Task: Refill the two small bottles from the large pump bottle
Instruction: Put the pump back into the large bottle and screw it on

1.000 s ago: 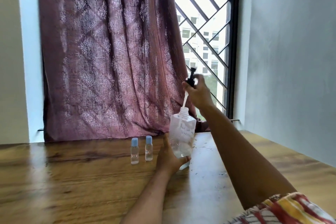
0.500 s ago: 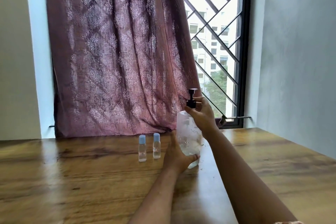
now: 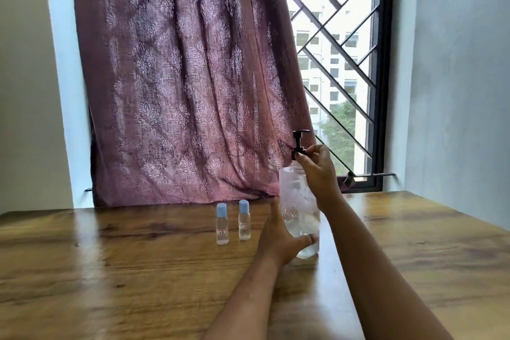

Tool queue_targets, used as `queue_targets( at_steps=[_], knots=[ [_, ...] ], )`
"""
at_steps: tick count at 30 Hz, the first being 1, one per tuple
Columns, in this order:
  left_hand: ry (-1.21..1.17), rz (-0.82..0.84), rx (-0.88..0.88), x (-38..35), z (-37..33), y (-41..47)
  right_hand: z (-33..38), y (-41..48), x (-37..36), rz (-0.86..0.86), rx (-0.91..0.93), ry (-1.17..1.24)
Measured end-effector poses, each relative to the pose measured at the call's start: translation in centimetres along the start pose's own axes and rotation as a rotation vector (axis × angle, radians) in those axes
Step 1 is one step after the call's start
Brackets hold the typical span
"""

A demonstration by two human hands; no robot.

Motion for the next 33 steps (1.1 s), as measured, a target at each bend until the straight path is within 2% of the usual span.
queue_targets(
  at_steps=[4,8,11,14,16,22,26,29,31,33],
  knots=[
    [-0.013,0.015,-0.020,-0.2,-0.4,0.0,0.9,-0.1,0.9,-0.022,0.062,-0.039],
    [-0.036,0.040,-0.028,-0.4,-0.6,-0.1,1.3,-0.1,1.5,-0.103,0.119,-0.194],
    [-0.050,0.066,-0.018,-0.8,-0.6,-0.3,1.1,0.1,1.2,-0.037,0.128,-0.261],
    [-0.053,0.063,-0.013,-0.7,-0.7,-0.3,0.6,0.6,0.8,0.086,0.041,-0.109],
    [-0.048,0.061,-0.024,-0.7,-0.8,-0.4,0.5,0.8,0.9,0.100,0.037,-0.007],
    [-0.014,0.072,-0.040,-0.7,-1.1,-0.4,0.9,0.2,2.1,-0.040,0.065,-0.133],
    [-0.036,0.073,-0.029,-0.7,-1.0,-0.5,0.8,0.0,1.5,0.032,0.103,-0.230],
    [-0.045,0.061,-0.023,-0.5,-0.8,-0.5,0.2,0.1,0.6,0.141,0.040,-0.069],
    [-0.049,0.055,-0.018,-0.4,-0.8,-0.6,0.4,0.1,0.7,0.141,0.040,0.032],
    [-0.048,0.052,-0.014,-0.5,-0.7,-0.6,0.8,-0.1,1.1,0.096,0.064,0.034]
  ],
)
Point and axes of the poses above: each hand's wrist, its own y-axis towards the middle knuckle, its own x-axis out of the back of the hand, z = x × y, the point moved 7 cm from there along y, towards the middle knuckle, and after that the axes turned 2 degrees about -x, right-handed, at the moved point
